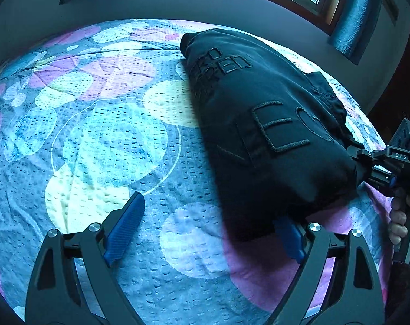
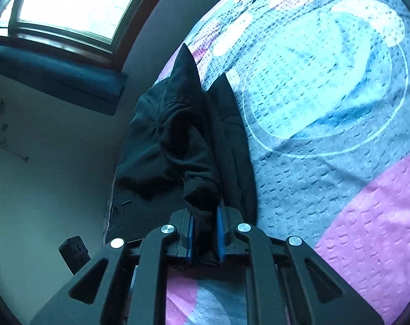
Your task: Fold small clothes
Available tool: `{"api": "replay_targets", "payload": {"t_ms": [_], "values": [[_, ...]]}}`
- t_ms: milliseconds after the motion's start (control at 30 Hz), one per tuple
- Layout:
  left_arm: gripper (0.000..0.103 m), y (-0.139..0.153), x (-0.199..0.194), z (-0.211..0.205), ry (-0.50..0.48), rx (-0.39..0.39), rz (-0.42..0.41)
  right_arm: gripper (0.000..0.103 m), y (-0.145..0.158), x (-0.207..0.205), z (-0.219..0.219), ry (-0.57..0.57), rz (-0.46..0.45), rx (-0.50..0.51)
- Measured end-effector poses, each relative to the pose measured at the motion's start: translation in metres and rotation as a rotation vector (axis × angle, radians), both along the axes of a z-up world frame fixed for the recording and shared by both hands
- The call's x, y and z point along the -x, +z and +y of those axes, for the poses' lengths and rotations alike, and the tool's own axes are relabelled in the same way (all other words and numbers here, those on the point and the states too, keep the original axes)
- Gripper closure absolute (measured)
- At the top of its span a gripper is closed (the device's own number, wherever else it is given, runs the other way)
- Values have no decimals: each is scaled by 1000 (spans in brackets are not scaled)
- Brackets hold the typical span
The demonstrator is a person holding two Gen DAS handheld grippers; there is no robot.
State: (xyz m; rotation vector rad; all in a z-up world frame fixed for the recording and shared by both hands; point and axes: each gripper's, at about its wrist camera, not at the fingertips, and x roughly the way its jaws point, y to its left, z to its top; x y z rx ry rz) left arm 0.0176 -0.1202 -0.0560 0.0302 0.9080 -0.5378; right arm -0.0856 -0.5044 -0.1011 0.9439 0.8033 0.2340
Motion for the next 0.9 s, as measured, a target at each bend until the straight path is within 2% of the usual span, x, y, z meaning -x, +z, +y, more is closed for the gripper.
{"api": "replay_targets", "payload": {"t_ms": [133,233,500,900], "values": [[11,-2,-2,2,-2,9,18,90,4,3,4,5,-2,61],[10,-3,-4,2,-4,12,26,90,-8,4,0,-4,-2,-15],[9,-6,-5,3,-6,21,35,91,-23,16,-11,-12,-27,-112],[9,-7,-6,3,-7,26,40,91,-30,24,-15,-16,-49,-153]]}}
